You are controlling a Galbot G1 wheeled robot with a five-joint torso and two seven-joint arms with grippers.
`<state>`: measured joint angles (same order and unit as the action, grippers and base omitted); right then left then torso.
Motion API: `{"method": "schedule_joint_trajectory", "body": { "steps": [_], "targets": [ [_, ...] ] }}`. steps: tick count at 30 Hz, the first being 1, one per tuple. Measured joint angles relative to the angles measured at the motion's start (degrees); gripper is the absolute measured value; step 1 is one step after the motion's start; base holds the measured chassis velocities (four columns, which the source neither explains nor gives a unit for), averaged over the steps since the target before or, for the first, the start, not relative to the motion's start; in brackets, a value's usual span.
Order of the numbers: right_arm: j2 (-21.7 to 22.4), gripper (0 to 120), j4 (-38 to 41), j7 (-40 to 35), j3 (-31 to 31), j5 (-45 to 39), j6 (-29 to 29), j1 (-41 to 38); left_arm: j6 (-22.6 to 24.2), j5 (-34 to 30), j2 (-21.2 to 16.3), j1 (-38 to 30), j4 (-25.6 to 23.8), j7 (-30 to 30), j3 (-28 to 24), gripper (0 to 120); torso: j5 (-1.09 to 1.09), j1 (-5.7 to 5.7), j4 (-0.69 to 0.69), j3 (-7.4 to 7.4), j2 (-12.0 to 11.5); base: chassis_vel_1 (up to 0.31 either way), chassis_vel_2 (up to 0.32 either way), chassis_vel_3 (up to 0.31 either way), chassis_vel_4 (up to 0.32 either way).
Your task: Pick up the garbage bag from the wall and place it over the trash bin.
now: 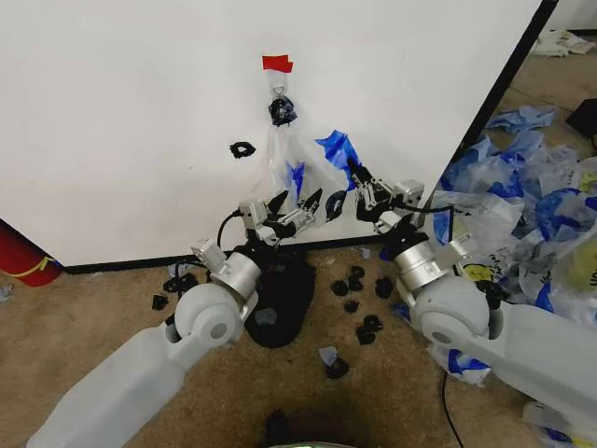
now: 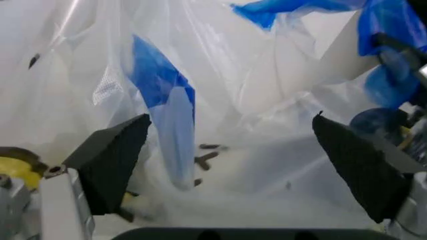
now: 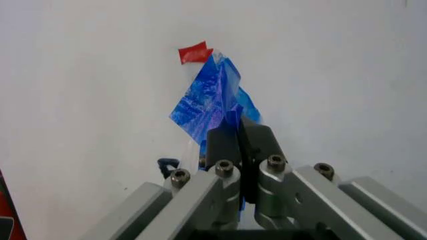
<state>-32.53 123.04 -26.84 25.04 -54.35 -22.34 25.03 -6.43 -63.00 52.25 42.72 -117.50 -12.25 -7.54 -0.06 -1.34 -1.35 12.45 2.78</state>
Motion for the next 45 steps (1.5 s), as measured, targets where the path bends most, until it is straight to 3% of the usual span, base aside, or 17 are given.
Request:
{"method": "schedule_joint_trajectory", "body": {
  "steps": [9, 20, 30, 41, 45],
  "targets": [
    [1.38, 0, 0.72, 1.06, -3.17, 1.78, -1.09, 5.69, -0.13, 1.11, -0.19, 0.19, -0.29, -0.16, 0.47, 96, 0.01, 0.00, 0.00, 0.00, 0.00, 0.000, 0.000, 0.000, 0.000],
    [-3.17, 0, -2.02, 1.21, -9.17, 3.90, -4.53, 16.00, -0.17, 1.89, -0.71, 0.94, -0.47, -0.20, 0.57, 96, 0.01, 0.00, 0.00, 0.00, 0.00, 0.000, 0.000, 0.000, 0.000],
    [-4.95, 0, -2.38, 1.41, -11.54, 4.05, -4.94, 19.58, 0.36, 3.41, -0.71, 0.84, 0.69, -0.84, 0.57, 96, 0.00, 0.00, 0.00, 0.00, 0.00, 0.000, 0.000, 0.000, 0.000],
    [-5.28, 0, -3.13, 1.69, -11.75, 4.62, -4.87, 19.26, 1.17, -5.90, -0.99, -0.33, -5.81, -2.33, 0.78, 96, 0.00, 0.00, 0.00, 0.00, 0.00, 0.000, 0.000, 0.000, 0.000],
    [-5.27, 0, -3.16, 1.57, -11.32, 4.62, -4.66, 18.25, 0.78, -15.60, 0.23, -1.92, -8.28, -3.17, 0.09, 96, 0.00, 0.00, 0.00, 0.00, 0.00, 0.000, 0.000, 0.000, 0.000]
  ]
}}
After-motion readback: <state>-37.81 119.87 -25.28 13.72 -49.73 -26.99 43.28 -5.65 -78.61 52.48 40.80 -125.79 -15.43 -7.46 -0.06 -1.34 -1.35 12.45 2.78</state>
